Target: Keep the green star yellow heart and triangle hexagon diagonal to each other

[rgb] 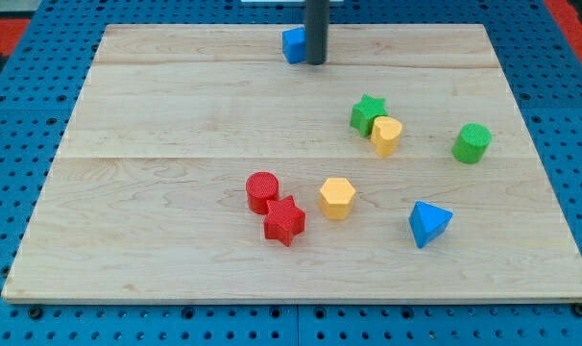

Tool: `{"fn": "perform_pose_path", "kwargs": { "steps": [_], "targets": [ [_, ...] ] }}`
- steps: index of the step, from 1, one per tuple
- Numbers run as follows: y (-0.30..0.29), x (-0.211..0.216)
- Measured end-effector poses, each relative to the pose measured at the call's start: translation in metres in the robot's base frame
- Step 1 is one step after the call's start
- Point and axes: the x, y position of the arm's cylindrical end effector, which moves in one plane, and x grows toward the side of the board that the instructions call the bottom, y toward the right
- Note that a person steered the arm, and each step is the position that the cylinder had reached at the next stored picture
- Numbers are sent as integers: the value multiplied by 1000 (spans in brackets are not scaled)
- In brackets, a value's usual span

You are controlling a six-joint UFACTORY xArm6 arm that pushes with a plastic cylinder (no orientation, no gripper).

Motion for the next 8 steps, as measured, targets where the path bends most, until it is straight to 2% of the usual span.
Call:
{"fn": "perform_pose_path", "kwargs": {
  "steps": [1, 3, 4, 5, 6, 7, 8],
  "targets": [
    [37, -6],
    [-51, -10],
    [-32, 13],
    [18, 79],
    [11, 135],
    [12, 144],
    [81, 192]
  ]
}}
